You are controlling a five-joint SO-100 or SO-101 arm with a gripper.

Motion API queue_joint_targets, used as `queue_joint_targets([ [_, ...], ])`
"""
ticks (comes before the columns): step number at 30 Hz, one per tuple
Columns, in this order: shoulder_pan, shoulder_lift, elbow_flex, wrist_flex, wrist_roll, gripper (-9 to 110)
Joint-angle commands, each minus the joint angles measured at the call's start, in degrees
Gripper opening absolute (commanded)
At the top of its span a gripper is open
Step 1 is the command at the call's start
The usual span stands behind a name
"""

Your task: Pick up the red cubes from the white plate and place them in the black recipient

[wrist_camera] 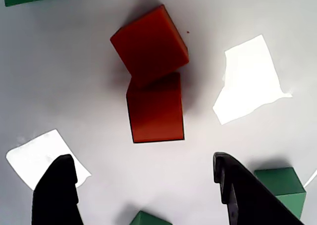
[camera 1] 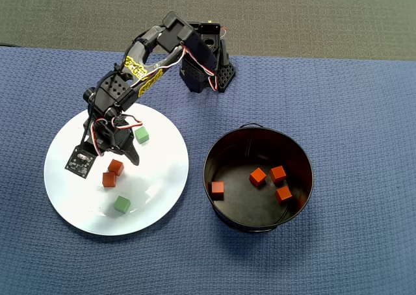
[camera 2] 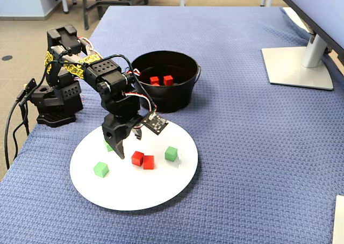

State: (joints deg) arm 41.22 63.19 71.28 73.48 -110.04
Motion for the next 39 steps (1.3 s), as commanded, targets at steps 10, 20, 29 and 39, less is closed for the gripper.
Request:
queue_joint_targets([
  [10,0.35,-4.57,-11.07,2.55,-1.58,27],
  [20,0.18,-8.35,-14.85,2.64,-0.79,23],
  [29,0.00,-9.32,-15.21,2.81,-0.88,16],
  [39,0.26,-10.11,-15.29,1.93,-0.79,7],
])
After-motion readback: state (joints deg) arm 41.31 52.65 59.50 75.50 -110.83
